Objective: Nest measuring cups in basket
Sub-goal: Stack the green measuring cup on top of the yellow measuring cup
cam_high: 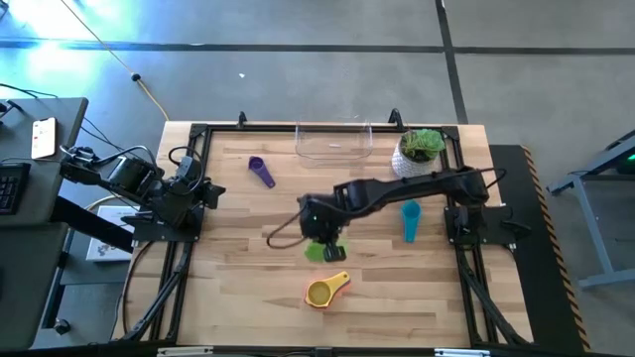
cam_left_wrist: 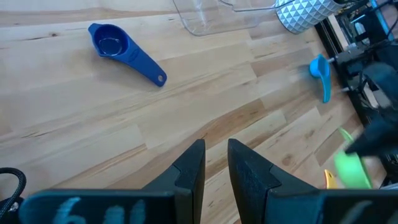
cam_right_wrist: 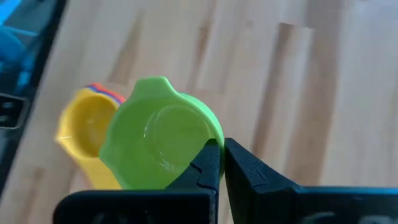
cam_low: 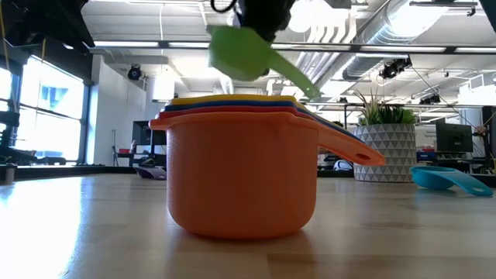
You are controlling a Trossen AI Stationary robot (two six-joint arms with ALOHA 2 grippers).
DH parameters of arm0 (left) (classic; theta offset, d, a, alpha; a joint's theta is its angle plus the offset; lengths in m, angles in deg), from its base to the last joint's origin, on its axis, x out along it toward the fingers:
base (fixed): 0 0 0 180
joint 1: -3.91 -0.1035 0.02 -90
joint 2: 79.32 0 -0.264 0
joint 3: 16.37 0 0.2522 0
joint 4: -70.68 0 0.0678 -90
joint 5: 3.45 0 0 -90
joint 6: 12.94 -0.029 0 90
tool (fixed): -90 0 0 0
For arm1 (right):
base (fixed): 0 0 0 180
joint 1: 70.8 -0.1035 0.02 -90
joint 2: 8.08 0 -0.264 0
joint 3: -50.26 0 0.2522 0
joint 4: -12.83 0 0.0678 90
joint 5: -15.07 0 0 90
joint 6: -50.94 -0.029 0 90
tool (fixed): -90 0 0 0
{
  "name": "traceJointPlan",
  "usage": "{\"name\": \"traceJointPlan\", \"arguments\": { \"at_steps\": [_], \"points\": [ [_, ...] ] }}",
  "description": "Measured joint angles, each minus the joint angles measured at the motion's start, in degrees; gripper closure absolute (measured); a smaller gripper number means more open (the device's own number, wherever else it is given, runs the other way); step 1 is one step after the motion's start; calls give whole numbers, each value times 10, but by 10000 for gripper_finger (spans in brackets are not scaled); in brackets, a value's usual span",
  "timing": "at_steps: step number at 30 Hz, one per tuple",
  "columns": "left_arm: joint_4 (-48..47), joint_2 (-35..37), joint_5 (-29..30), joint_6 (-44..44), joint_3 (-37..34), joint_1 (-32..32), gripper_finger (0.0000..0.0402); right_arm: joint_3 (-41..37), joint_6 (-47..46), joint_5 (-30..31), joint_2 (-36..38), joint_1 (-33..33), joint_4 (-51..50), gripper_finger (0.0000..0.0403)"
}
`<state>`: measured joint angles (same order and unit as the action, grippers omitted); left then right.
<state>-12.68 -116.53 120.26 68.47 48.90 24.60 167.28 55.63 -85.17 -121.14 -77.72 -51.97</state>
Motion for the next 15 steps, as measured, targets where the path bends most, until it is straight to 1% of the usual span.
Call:
{"name": "traceJointPlan", "arguments": {
  "at_steps": [8, 12, 15],
  "points": [
    [0, 0, 0, 0, 0, 0, 341, 2, -17, -14, -11, -67, 1, 402],
    [0, -1, 0, 0, 0, 0, 341, 2, -17, -38, -32, -95, 24, 403],
    [0, -4, 0, 1, 0, 0, 341, 2, -17, -38, -49, -114, 46, 403]
  ]
}}
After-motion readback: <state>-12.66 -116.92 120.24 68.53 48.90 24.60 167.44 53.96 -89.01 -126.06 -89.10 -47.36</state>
